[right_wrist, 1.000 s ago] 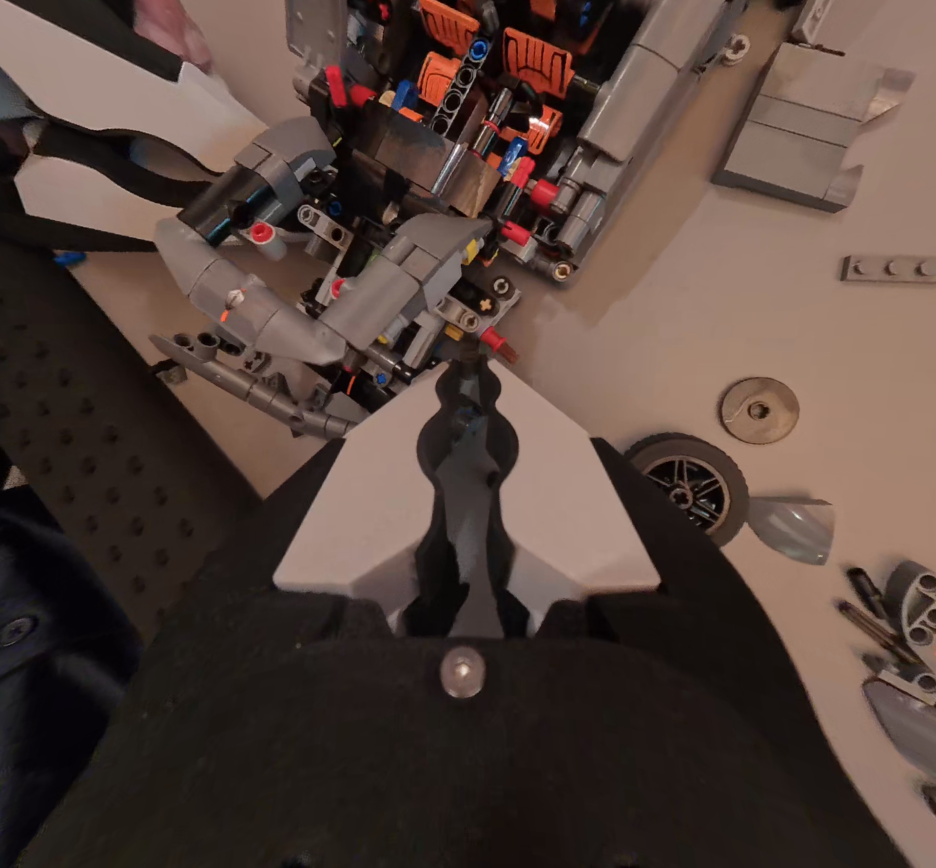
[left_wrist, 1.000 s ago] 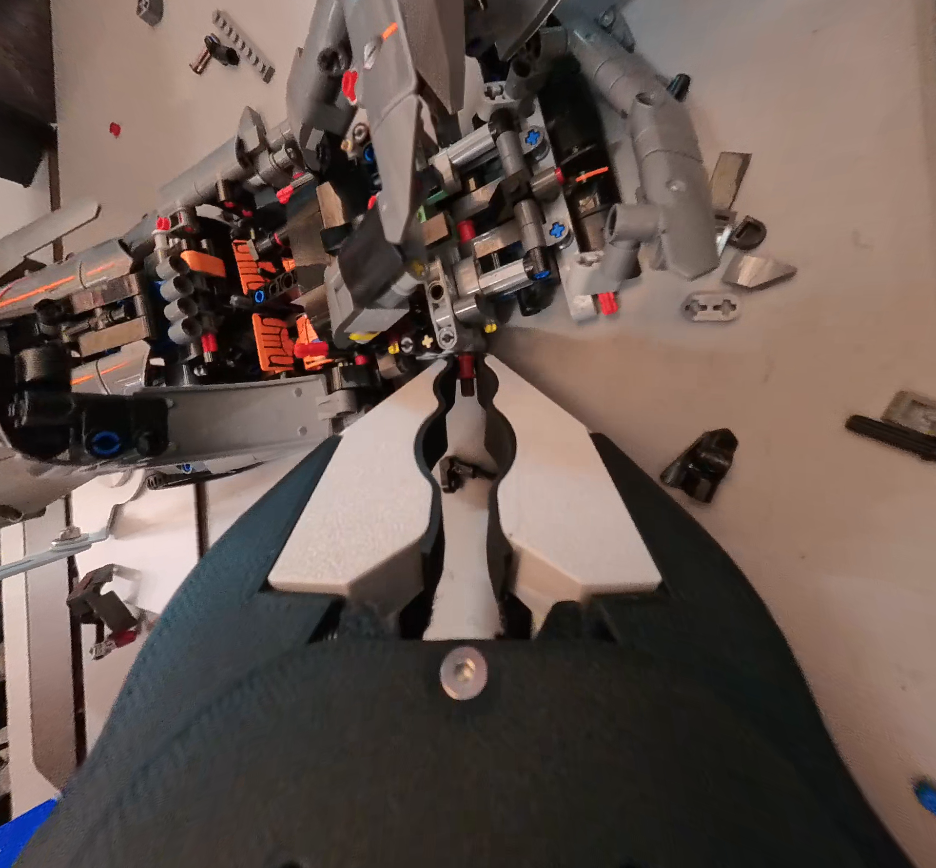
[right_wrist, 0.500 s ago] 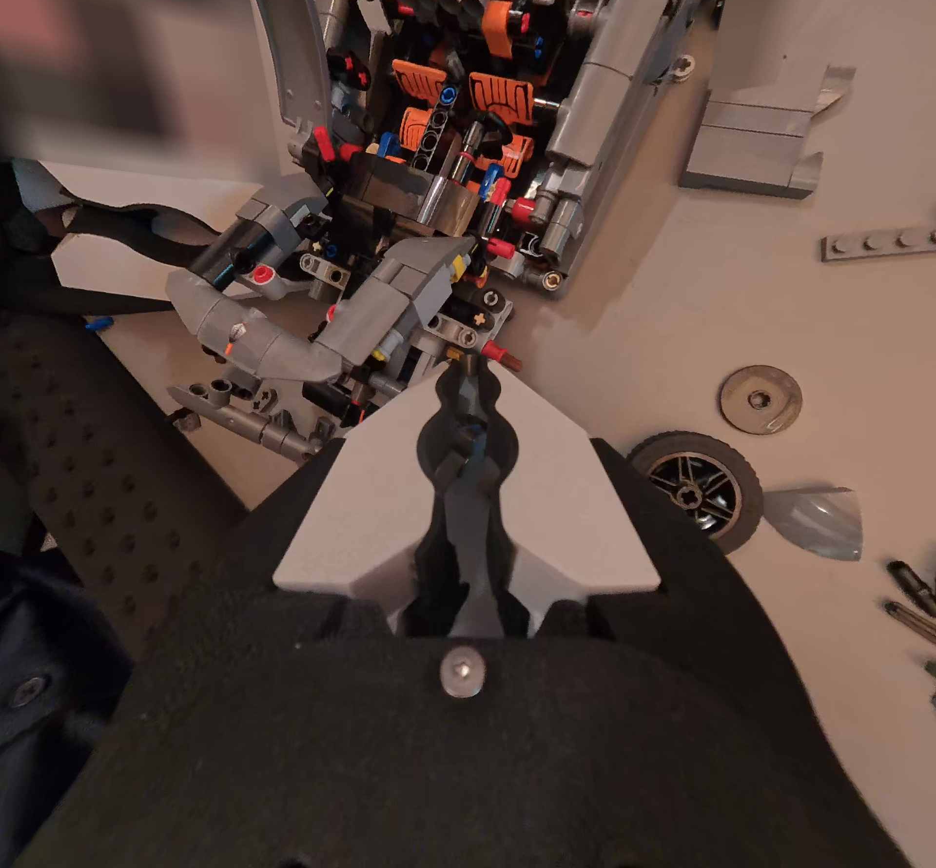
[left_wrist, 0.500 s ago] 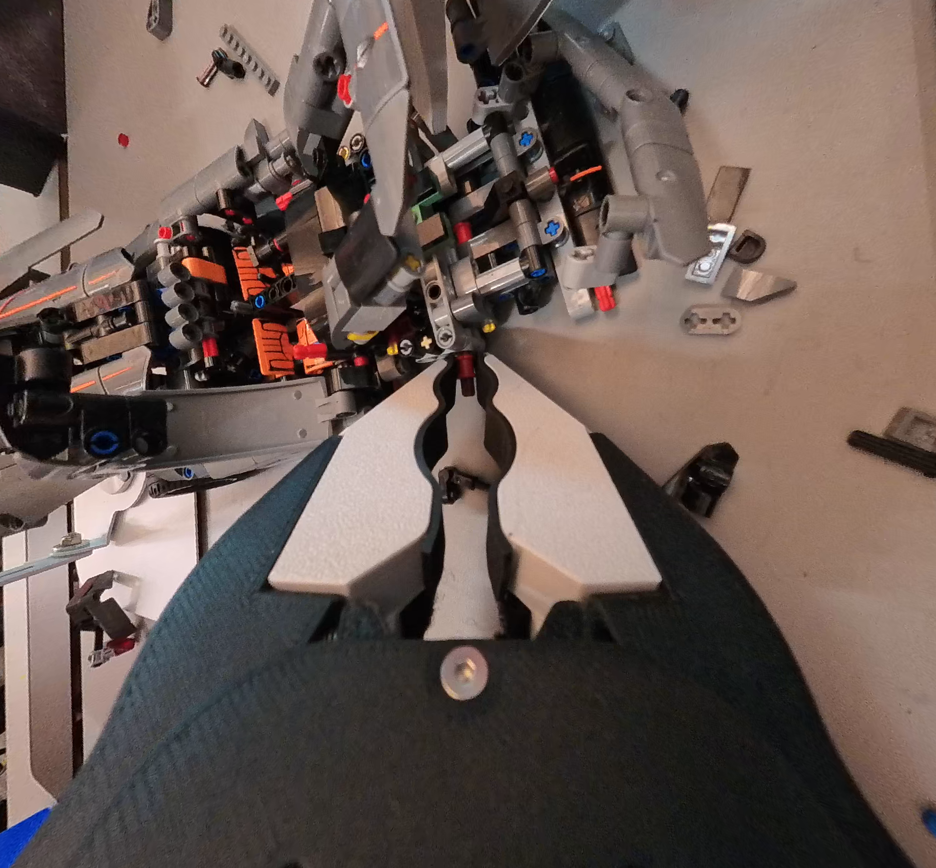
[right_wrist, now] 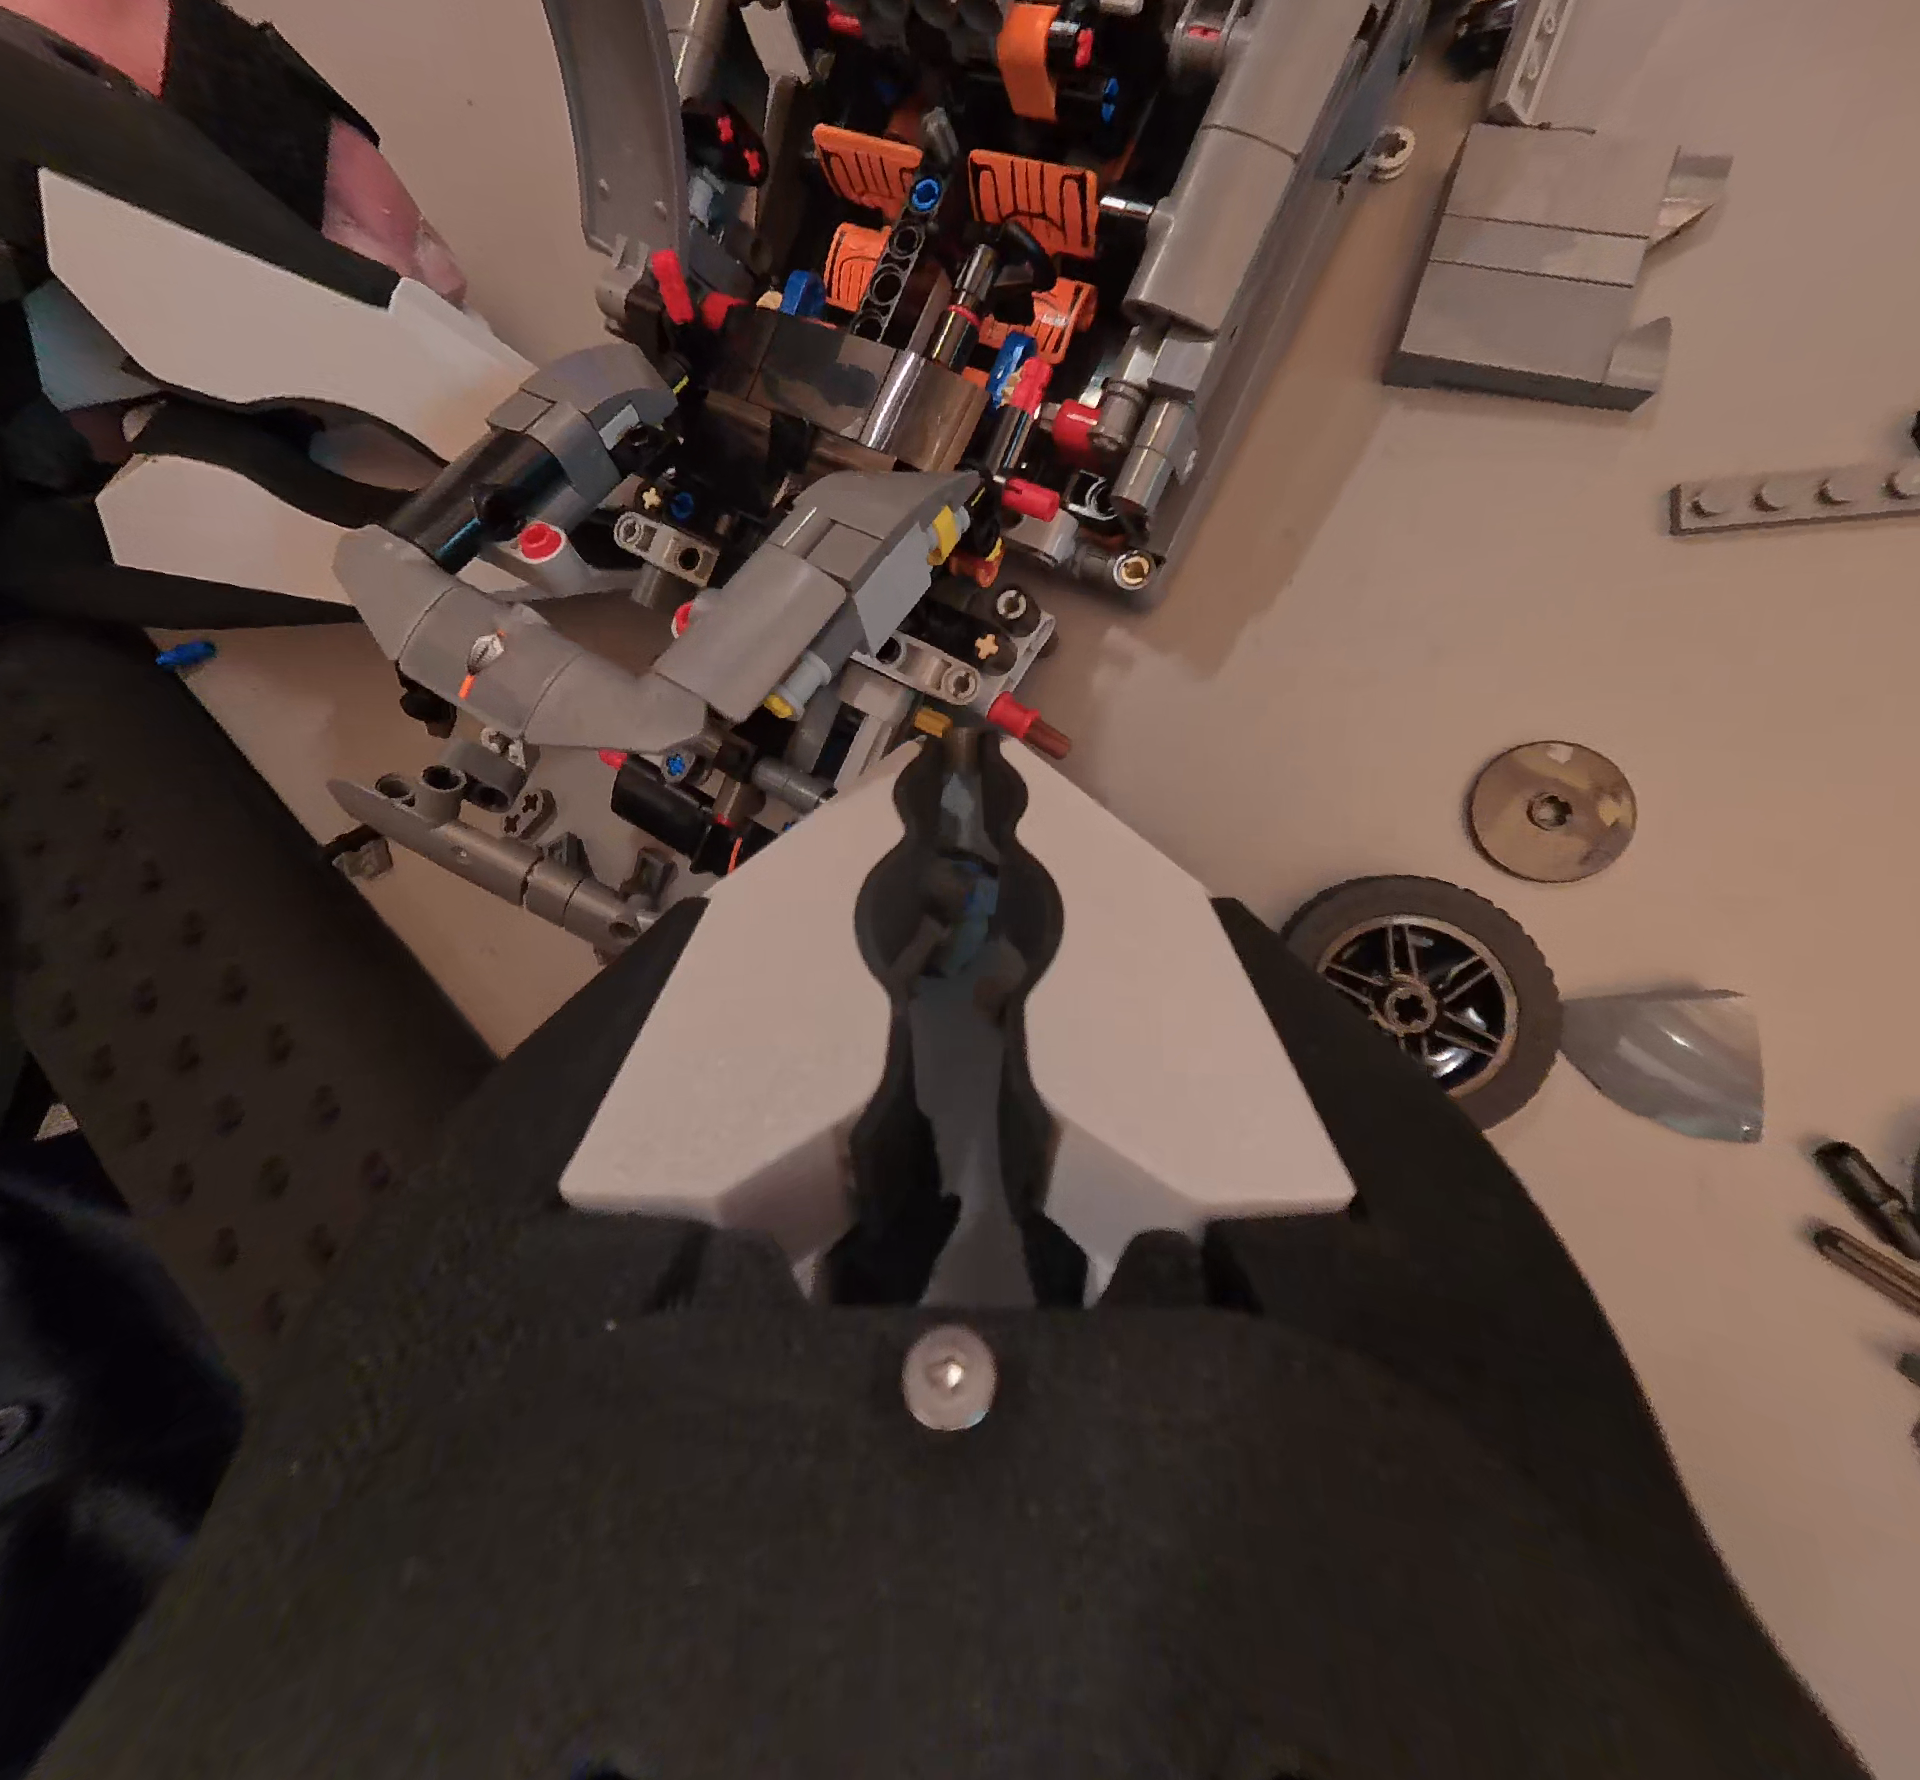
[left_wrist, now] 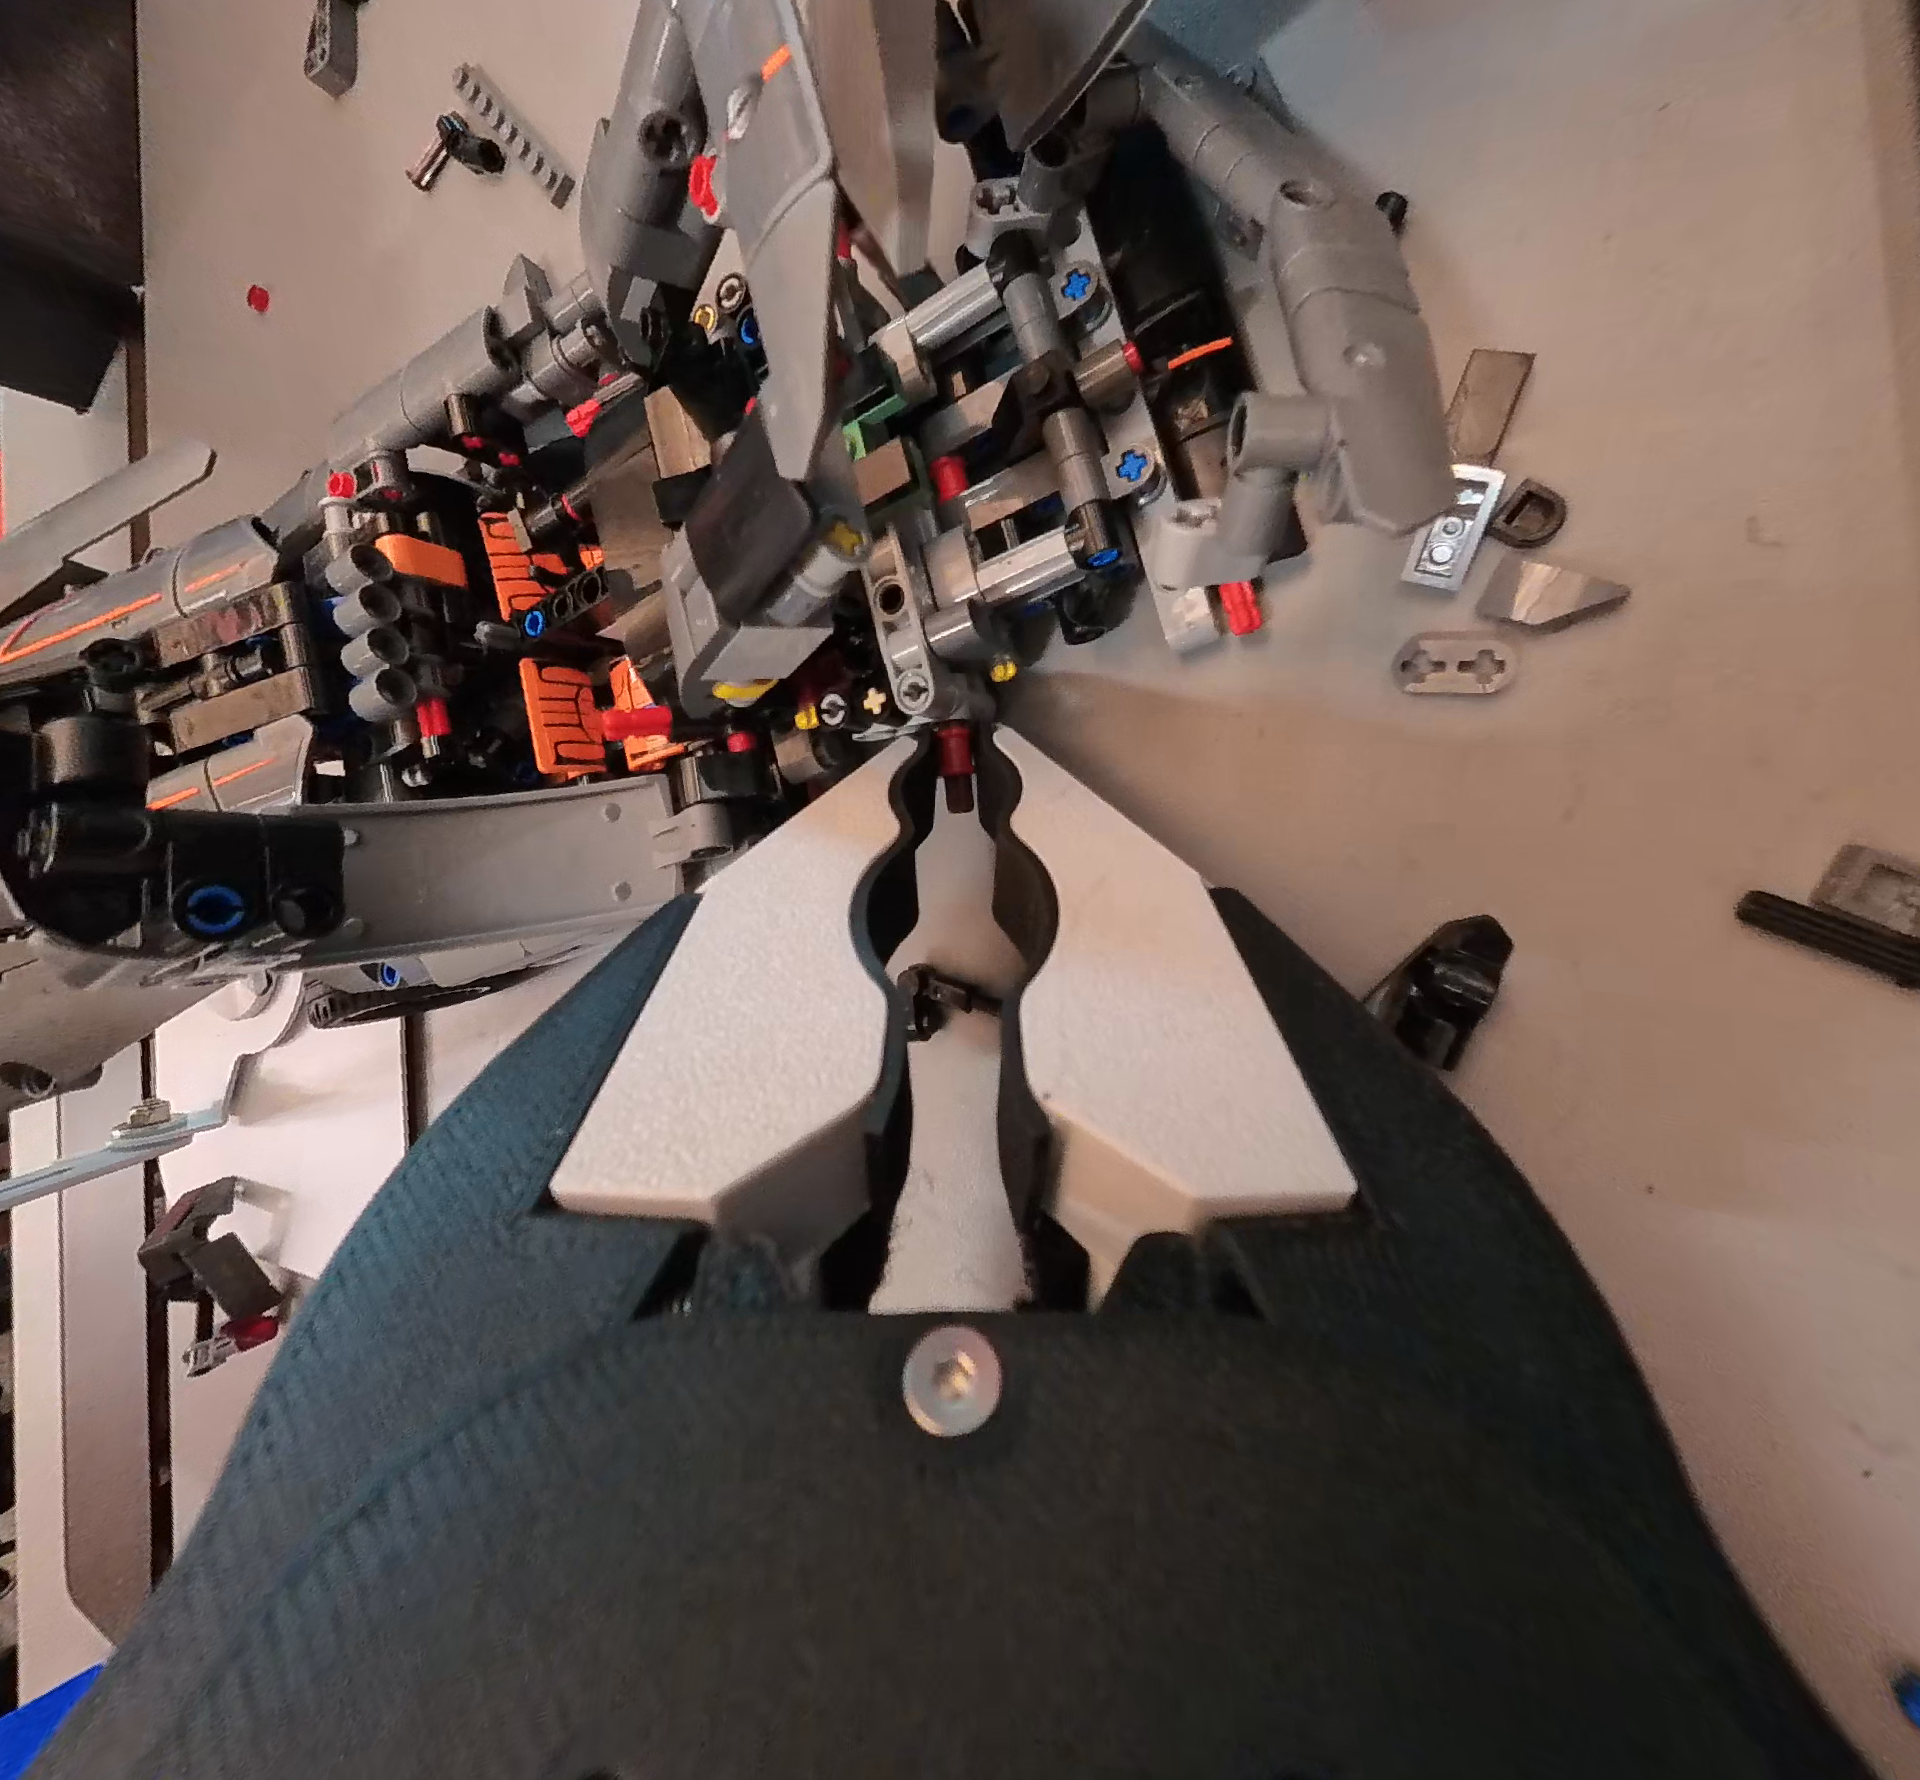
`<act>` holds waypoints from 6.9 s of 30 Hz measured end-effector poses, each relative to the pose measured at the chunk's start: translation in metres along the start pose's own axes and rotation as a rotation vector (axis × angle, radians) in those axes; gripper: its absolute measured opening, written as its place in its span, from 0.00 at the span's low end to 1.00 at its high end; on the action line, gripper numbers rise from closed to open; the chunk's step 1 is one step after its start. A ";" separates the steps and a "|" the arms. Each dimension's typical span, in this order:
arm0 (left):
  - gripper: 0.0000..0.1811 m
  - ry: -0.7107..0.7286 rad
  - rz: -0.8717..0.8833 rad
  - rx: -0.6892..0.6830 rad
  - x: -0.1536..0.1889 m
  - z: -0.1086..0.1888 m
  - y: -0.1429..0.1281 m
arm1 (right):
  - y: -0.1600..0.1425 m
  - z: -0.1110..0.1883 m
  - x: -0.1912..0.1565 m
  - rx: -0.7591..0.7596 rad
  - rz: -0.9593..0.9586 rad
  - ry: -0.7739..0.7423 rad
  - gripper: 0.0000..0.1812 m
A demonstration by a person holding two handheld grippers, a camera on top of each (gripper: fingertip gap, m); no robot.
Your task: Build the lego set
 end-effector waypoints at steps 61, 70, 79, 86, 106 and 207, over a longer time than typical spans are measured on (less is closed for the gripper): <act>0.03 0.023 -0.006 0.023 -0.002 -0.008 0.008 | -0.007 0.000 0.023 0.038 -0.178 0.101 0.05; 0.02 0.020 -0.005 0.025 -0.002 -0.008 0.008 | -0.005 -0.005 0.023 -0.024 -0.118 0.109 0.03; 0.03 0.019 -0.005 0.026 -0.003 -0.008 0.007 | -0.005 -0.006 0.025 0.004 -0.141 0.112 0.03; 0.02 0.020 -0.005 0.026 -0.002 -0.008 0.007 | -0.006 -0.006 0.025 0.017 -0.174 0.102 0.03; 0.02 0.021 0.006 0.028 -0.002 -0.008 0.007 | -0.006 -0.008 0.027 0.031 -0.303 0.191 0.05; 0.02 0.024 0.007 0.032 -0.002 -0.008 0.007 | -0.005 -0.013 0.035 -0.025 -0.333 0.342 0.08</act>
Point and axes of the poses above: each gripper's, where its closed fingertips meet, z back along the fingers, y out of its top, x = y × z across the jaws, the point moved 9 cm from there along z, back along the fingers, and after that the axes turned 11 degrees about -y, right-handed, at the moved point
